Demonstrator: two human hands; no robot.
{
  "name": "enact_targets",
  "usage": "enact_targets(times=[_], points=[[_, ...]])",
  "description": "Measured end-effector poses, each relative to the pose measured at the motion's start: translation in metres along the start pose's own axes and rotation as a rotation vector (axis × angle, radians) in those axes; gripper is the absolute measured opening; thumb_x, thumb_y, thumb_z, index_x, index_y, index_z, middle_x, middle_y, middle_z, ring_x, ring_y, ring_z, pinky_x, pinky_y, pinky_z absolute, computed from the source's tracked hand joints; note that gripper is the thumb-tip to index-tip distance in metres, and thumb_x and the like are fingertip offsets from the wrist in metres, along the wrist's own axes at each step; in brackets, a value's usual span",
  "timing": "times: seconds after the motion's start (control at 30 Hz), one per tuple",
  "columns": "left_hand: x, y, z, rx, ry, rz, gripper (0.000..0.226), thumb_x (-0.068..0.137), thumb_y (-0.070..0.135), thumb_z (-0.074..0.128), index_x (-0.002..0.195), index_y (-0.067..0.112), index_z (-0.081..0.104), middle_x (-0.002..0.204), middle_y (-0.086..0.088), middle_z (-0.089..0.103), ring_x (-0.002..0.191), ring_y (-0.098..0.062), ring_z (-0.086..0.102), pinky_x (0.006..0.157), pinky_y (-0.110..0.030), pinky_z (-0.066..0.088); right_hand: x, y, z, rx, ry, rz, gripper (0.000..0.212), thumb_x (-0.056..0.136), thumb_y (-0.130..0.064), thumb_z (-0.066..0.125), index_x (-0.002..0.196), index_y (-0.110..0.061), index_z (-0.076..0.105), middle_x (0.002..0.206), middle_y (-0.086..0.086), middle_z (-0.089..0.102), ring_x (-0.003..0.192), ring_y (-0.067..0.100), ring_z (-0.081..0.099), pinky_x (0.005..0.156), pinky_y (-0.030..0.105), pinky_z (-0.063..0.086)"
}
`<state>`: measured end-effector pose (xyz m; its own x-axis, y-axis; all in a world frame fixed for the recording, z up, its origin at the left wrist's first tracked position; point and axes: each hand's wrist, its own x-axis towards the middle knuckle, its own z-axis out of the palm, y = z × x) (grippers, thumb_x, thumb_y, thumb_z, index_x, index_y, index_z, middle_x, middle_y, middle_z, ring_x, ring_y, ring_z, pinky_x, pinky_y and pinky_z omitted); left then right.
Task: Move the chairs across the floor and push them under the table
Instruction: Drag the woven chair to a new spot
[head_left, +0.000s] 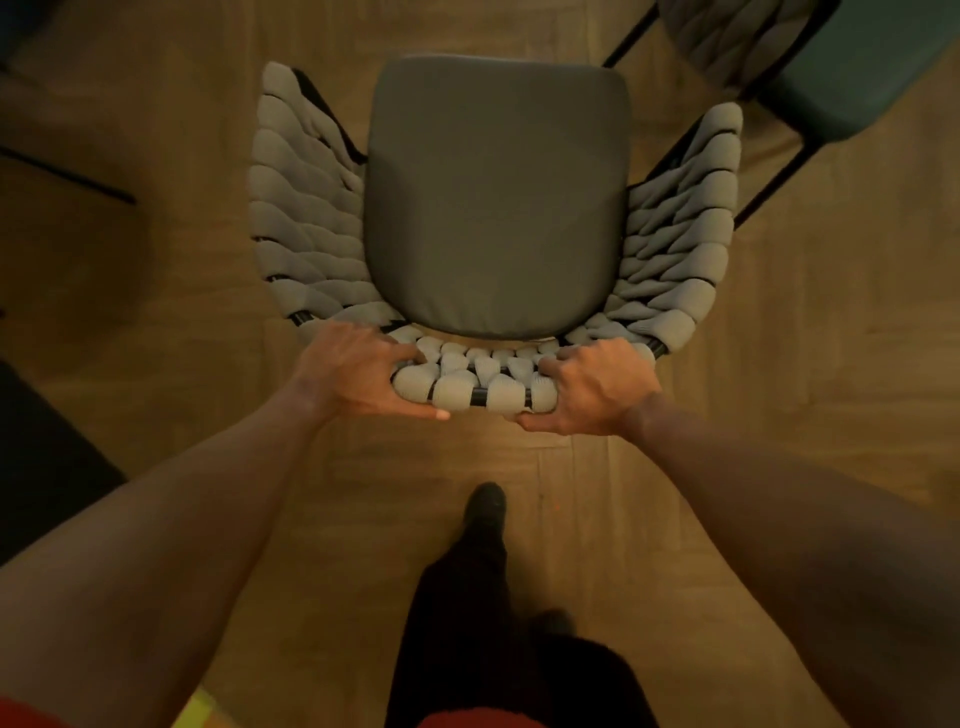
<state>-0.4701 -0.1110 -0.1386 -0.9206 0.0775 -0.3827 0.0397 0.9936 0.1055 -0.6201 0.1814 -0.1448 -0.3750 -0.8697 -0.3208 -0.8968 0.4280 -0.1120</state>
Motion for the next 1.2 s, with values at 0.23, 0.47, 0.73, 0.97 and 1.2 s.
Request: enact_targets(times=[0.23,0.47,0.73,0.97,1.2], points=[[-0.007,0.090,0.017,-0.066,0.060,-0.208,0.105,0.065,0.113,0.022,0.122,0.042,0.073,0.088,0.012,0.076,0.079,-0.012,0.067,0.064,-0.029,0.034,-0.017,0.063,-0.005,-0.092,-0.051,-0.206,0.087,0.074,-0.107,0.024,0.100,-0.036,0.067,0.089,-0.011,0.068,0.070,0.017,0.064,0.061,0.031,0.049],[-0.003,0.172,0.031,-0.202,0.126,-0.498,0.103,0.063,0.114,0.027,0.121,0.043,0.074,0.086,0.013,0.076,0.079,-0.010,0.068,0.070,-0.032,0.050,-0.015,0.115,-0.017,-0.213,-0.082,-0.453,0.088,0.073,-0.106,0.024,0.107,-0.038,0.069,0.091,-0.011,0.070,0.072,0.017,0.065,0.059,0.030,0.040],[0.018,0.187,0.036,-0.254,0.201,-0.629,0.101,0.063,0.114,0.030,0.111,0.041,0.079,0.083,0.014,0.075,0.077,-0.011,0.067,0.066,-0.035,0.052,0.020,0.140,-0.026,-0.271,-0.097,-0.590,0.083,0.074,-0.106,0.024,0.098,-0.039,0.067,0.084,-0.013,0.067,0.067,0.015,0.062,0.060,0.030,0.050],[0.040,0.144,0.017,-0.219,0.252,-0.647,0.095,0.068,0.111,0.032,0.105,0.037,0.080,0.084,0.013,0.074,0.077,-0.011,0.067,0.063,-0.033,0.051,0.086,0.145,-0.055,-0.309,-0.109,-0.623,0.081,0.075,-0.105,0.028,0.100,-0.038,0.066,0.080,-0.017,0.056,0.066,0.012,0.058,0.058,0.027,0.046],[0.068,0.056,-0.012,-0.155,0.266,-0.661,0.095,0.071,0.110,0.028,0.104,0.036,0.079,0.084,0.011,0.073,0.076,-0.012,0.063,0.060,-0.027,0.041,0.182,0.140,-0.091,-0.365,-0.092,-0.668,0.095,0.074,-0.108,0.018,0.111,-0.036,0.067,0.081,-0.011,0.055,0.066,0.013,0.055,0.057,0.028,0.038]])
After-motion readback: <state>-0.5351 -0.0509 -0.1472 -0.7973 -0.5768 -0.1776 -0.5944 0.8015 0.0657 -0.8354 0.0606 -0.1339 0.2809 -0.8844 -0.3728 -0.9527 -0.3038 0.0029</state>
